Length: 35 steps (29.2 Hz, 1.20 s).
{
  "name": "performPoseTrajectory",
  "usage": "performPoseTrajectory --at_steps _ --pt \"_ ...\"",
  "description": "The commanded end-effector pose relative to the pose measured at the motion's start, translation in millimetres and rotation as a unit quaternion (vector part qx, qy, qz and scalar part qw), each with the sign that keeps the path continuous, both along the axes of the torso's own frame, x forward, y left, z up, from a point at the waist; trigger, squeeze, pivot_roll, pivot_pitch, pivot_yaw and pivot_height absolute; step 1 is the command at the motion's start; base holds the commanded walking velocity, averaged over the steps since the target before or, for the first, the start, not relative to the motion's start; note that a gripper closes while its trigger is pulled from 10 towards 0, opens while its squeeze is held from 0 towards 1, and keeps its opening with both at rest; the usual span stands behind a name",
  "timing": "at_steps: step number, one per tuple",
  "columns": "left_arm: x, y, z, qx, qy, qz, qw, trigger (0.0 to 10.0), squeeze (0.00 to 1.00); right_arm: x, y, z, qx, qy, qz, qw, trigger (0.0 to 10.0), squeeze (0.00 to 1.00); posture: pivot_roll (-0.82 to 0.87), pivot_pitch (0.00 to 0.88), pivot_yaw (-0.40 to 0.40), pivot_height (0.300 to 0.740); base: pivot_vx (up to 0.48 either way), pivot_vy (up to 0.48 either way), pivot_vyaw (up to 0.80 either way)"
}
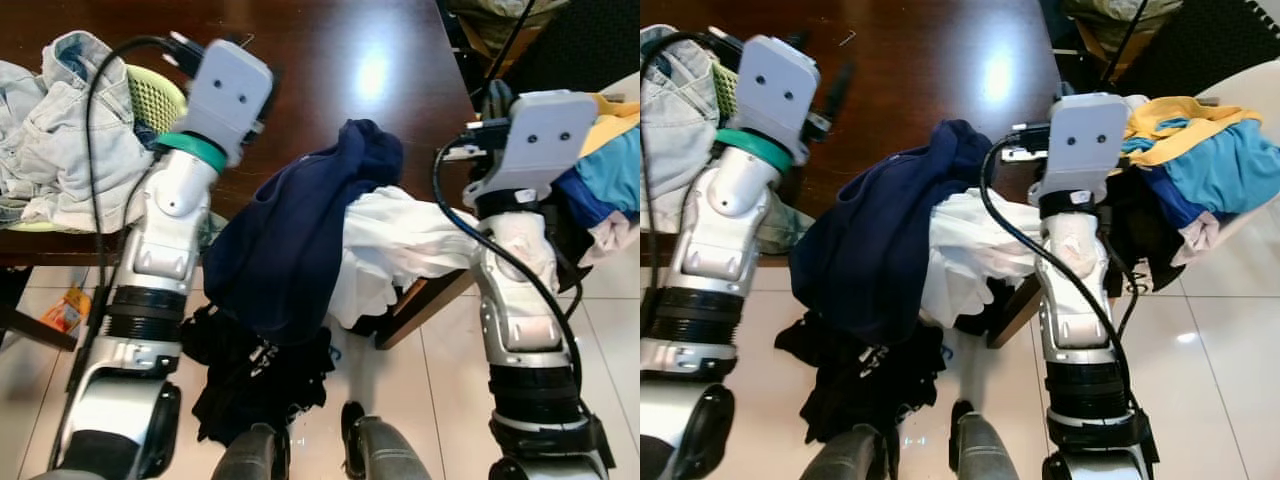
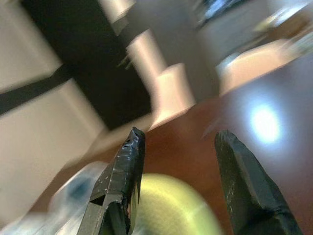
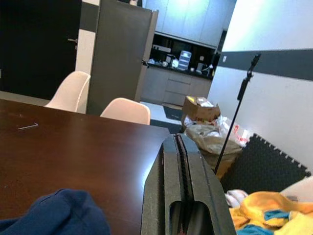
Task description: Hang hanger
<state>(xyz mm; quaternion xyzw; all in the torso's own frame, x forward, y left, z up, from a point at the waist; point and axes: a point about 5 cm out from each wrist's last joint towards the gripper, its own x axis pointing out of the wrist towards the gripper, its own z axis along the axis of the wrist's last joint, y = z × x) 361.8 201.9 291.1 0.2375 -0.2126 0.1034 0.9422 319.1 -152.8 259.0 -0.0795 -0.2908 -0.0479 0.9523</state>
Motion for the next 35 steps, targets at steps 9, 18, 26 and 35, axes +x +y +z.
performPoseTrajectory --at_steps 9,18,26,35 --pt "-28.6 138.4 -27.4 -0.262 0.048 0.259 0.929 10.0 0.00 6.6 1.8 -6.6 0.005 0.011 0.015 1.000 10.0 0.00 0.03 0.125 0.009 0.740 0.000 0.000 0.00" --pt "-24.4 151.4 -37.0 -0.429 0.069 0.192 0.880 10.0 0.00 7.2 2.4 -9.0 0.007 0.012 0.019 1.000 10.0 0.00 0.02 0.131 0.009 0.740 0.000 0.000 0.00" --pt "-21.0 143.9 -17.0 -0.378 0.057 0.150 0.912 10.0 0.00 7.3 1.2 -8.5 0.007 0.009 0.019 1.000 10.0 0.00 0.02 0.134 0.005 0.740 0.000 0.000 0.00" --pt "-12.8 136.9 -25.3 -0.437 0.103 0.108 0.887 10.0 0.00 8.0 3.3 -8.4 0.007 0.008 0.023 1.000 10.0 0.00 0.03 0.133 0.003 0.740 0.000 0.000 0.00"
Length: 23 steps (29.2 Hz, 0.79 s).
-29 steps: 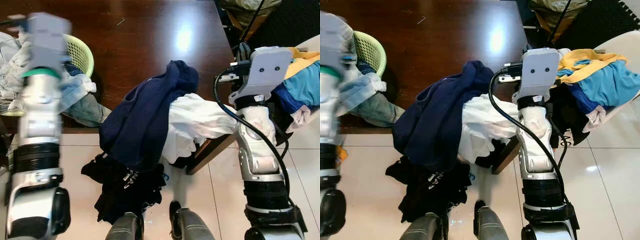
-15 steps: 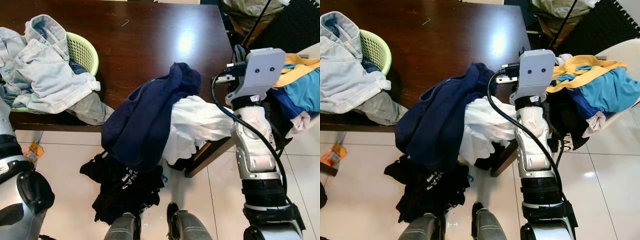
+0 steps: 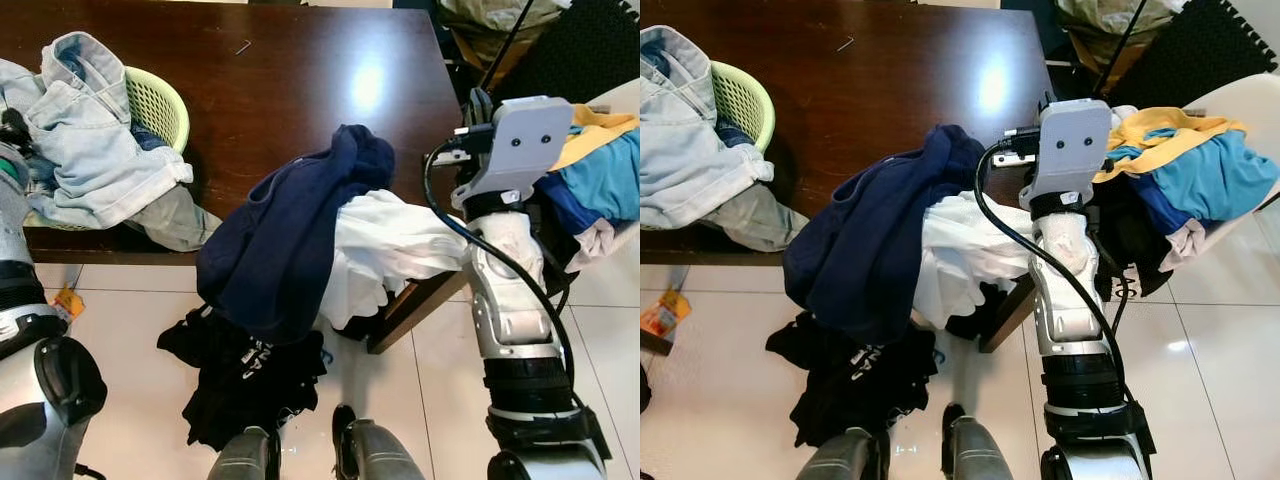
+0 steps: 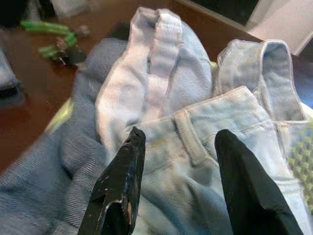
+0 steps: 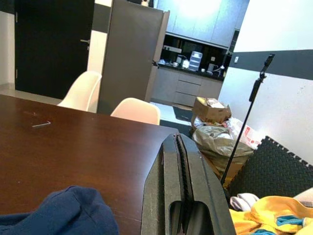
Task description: Hang hanger
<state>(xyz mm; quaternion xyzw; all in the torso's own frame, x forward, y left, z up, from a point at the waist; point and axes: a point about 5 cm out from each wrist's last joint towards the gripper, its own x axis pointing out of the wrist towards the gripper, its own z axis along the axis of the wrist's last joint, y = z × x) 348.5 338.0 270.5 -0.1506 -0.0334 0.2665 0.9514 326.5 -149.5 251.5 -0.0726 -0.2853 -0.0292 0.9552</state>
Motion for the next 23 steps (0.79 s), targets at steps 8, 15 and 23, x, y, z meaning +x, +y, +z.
performPoseTrajectory --at_steps 8,15,23 --pt "4.1 3.7 -26.7 -0.195 0.000 -0.054 0.979 10.0 0.00 0.1 -0.9 0.3 0.005 -0.002 0.003 1.000 10.0 0.00 0.02 0.133 0.004 0.740 0.000 0.000 0.00" --pt "3.4 1.0 -34.2 -0.237 0.018 -0.074 0.969 10.0 0.00 0.0 -0.6 0.1 0.005 -0.002 0.004 1.000 10.0 0.00 0.02 0.136 0.004 0.740 0.000 0.000 0.00" --pt "-1.0 12.8 -37.6 -0.215 0.030 -0.032 0.976 0.0 0.00 0.7 0.4 -0.2 0.004 -0.002 0.006 1.000 10.0 0.00 0.02 0.131 0.000 0.740 0.000 0.000 0.00"
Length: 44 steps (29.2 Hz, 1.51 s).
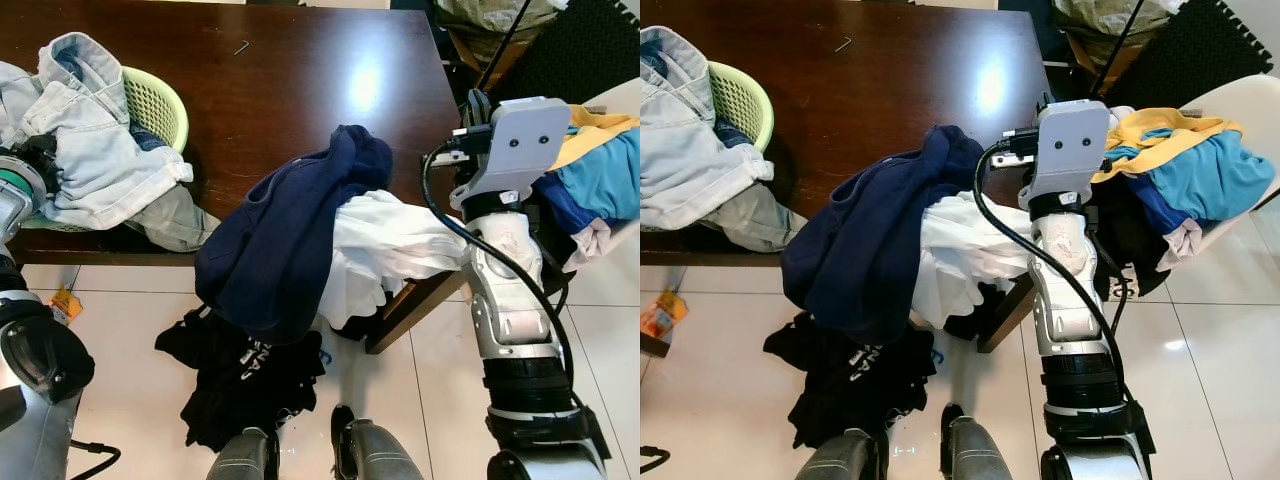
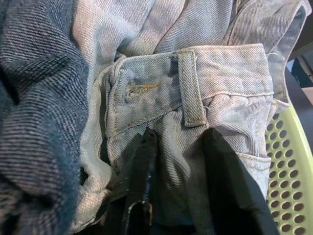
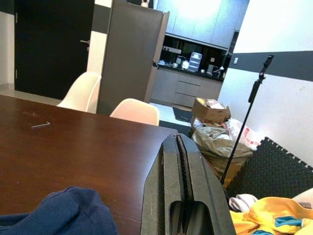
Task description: Hang hanger
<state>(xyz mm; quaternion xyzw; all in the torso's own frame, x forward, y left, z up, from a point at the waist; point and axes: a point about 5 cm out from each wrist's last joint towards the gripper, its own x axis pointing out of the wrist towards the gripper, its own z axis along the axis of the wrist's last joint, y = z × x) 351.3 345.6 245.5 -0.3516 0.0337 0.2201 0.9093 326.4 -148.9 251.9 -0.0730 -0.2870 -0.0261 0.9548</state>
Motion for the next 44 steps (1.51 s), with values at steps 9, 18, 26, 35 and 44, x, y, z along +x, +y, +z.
performPoseTrajectory --at_steps 9,18,26,35,44 --pt "-6.0 8.0 -9.2 -0.002 0.024 0.022 0.999 0.0 0.00 1.7 1.3 -0.8 0.005 0.000 0.007 1.000 10.0 0.00 0.03 0.122 -0.003 0.740 0.000 0.000 0.00" --pt "-6.8 3.2 36.3 0.213 -0.035 0.081 0.973 0.0 0.00 2.4 1.9 0.8 0.007 -0.003 0.008 1.000 10.0 0.00 0.03 0.113 -0.004 0.740 0.000 0.000 0.00" --pt "-16.4 -53.3 111.2 0.512 -0.168 0.106 0.836 10.0 0.00 3.4 3.4 2.6 0.011 -0.006 0.009 1.000 10.0 0.00 0.03 0.110 0.000 0.740 0.000 0.000 0.00" --pt "-35.7 -131.8 164.0 0.690 -0.333 0.076 0.638 10.0 0.00 4.1 5.0 2.9 0.014 -0.008 0.011 1.000 10.0 0.00 0.04 0.103 -0.002 0.740 0.000 0.000 0.00" --pt "-62.9 -186.0 204.4 0.773 -0.439 0.144 0.436 10.0 0.00 5.5 6.3 3.8 0.019 -0.011 0.013 1.000 10.0 0.00 0.05 0.090 -0.003 0.740 0.000 0.000 0.00"
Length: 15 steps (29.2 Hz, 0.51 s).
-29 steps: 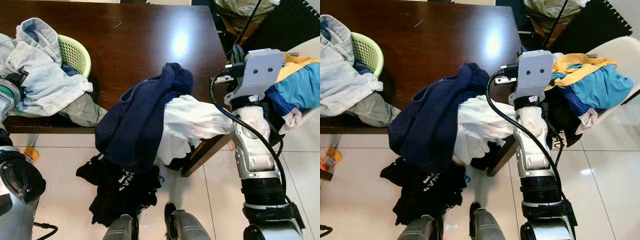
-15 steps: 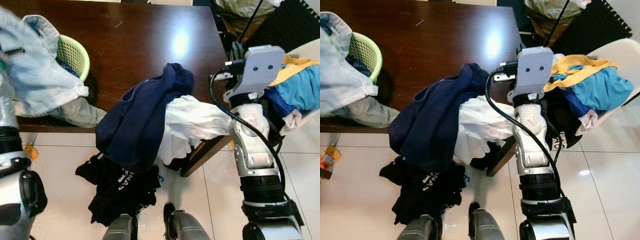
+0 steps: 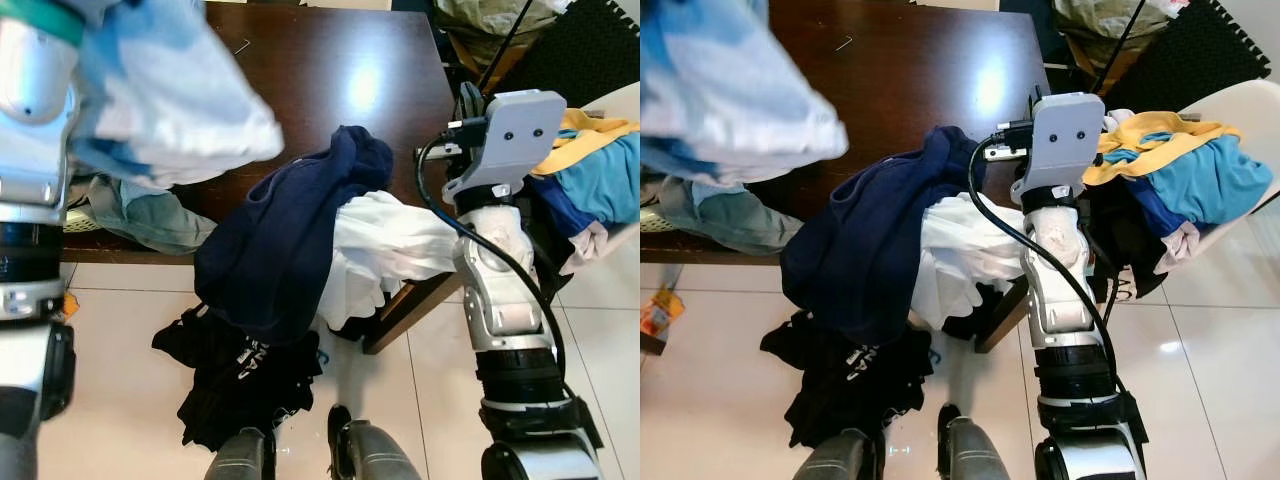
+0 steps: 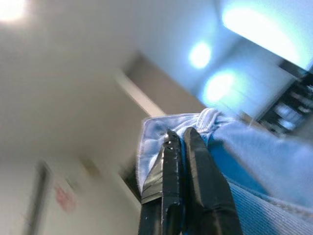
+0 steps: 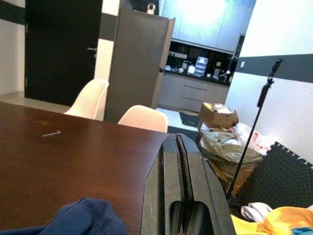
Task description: Hang hanger
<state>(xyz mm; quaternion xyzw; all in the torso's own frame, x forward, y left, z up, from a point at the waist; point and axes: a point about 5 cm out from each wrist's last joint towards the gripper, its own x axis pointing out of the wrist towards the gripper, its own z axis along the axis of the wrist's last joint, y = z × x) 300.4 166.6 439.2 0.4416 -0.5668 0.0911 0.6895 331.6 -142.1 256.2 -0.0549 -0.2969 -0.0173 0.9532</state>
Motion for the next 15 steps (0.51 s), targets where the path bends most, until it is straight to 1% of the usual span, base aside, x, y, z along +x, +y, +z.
performPoseTrajectory --at_steps 1,2,4,5,6,7,8,9,10,11,12,14,15 --pt "-20.8 -18.0 24.4 0.045 -0.102 -0.008 0.994 10.0 0.00 1.1 0.0 0.0 0.007 -0.003 0.000 1.000 10.0 0.00 0.05 0.086 -0.002 0.740 0.000 0.000 0.00" --pt "-24.0 -24.7 32.6 0.054 -0.118 -0.019 0.991 10.0 0.00 1.6 0.4 0.1 0.009 -0.004 0.000 1.000 10.0 0.00 0.05 0.084 -0.001 0.740 0.000 0.000 0.00" --pt "-24.0 -24.7 32.6 0.054 -0.118 -0.019 0.991 10.0 0.00 1.6 0.4 0.1 0.009 -0.004 0.000 1.000 10.0 0.00 0.05 0.084 -0.001 0.740 0.000 0.000 0.00" --pt "-17.8 -26.3 31.8 0.057 -0.101 -0.021 0.993 10.0 0.00 1.6 1.0 -0.1 0.010 -0.004 0.000 1.000 10.0 0.00 0.05 0.080 0.011 0.740 0.000 0.000 0.00" --pt "-17.8 -26.3 31.8 0.057 -0.101 -0.021 0.993 10.0 0.00 1.6 1.0 -0.1 0.010 -0.004 0.000 1.000 10.0 0.00 0.05 0.080 0.011 0.740 0.000 0.000 0.00" --pt "-3.6 -23.4 20.3 0.039 -0.033 -0.042 0.998 10.0 0.00 0.9 1.0 -1.1 0.012 -0.003 -0.001 1.000 10.0 0.00 0.04 0.084 0.012 0.740 0.000 0.000 0.00" --pt "5.4 -20.7 10.0 0.017 0.017 -0.067 0.997 10.0 0.00 0.2 0.8 -2.1 0.013 -0.002 -0.002 1.000 10.0 0.00 0.04 0.085 0.011 0.740 0.000 0.000 0.00" --pt "5.4 -20.7 10.0 0.017 0.017 -0.067 0.997 10.0 0.00 0.2 0.8 -2.1 0.013 -0.002 -0.002 1.000 10.0 0.00 0.04 0.085 0.011 0.740 0.000 0.000 0.00" --pt "10.2 -19.1 3.1 -0.013 0.055 -0.106 0.993 10.0 0.00 -0.3 0.3 -3.5 0.013 0.000 -0.002 1.000 10.0 0.00 0.04 0.085 0.009 0.740 0.000 0.000 0.00" --pt "10.2 -19.1 3.1 -0.013 0.055 -0.106 0.993 10.0 0.00 -0.3 0.3 -3.5 0.013 0.000 -0.002 1.000 10.0 0.00 0.04 0.085 0.009 0.740 0.000 0.000 0.00" --pt "9.0 -19.4 3.1 -0.041 0.086 -0.162 0.982 10.0 0.00 -0.5 0.0 -5.0 0.012 0.003 0.000 1.000 10.0 0.00 0.04 0.085 0.009 0.740 0.000 0.000 0.00" --pt "9.0 -19.4 3.1 -0.041 0.086 -0.162 0.982 10.0 0.00 -0.5 0.0 -5.0 0.012 0.003 0.000 1.000 10.0 0.00 0.04 0.085 0.009 0.740 0.000 0.000 0.00" --pt "6.3 -20.4 6.8 -0.064 0.104 -0.218 0.968 10.0 0.00 0.2 0.3 -6.8 0.012 0.008 0.007 1.000 10.0 0.00 0.05 0.083 0.006 0.740 0.000 0.000 0.00"
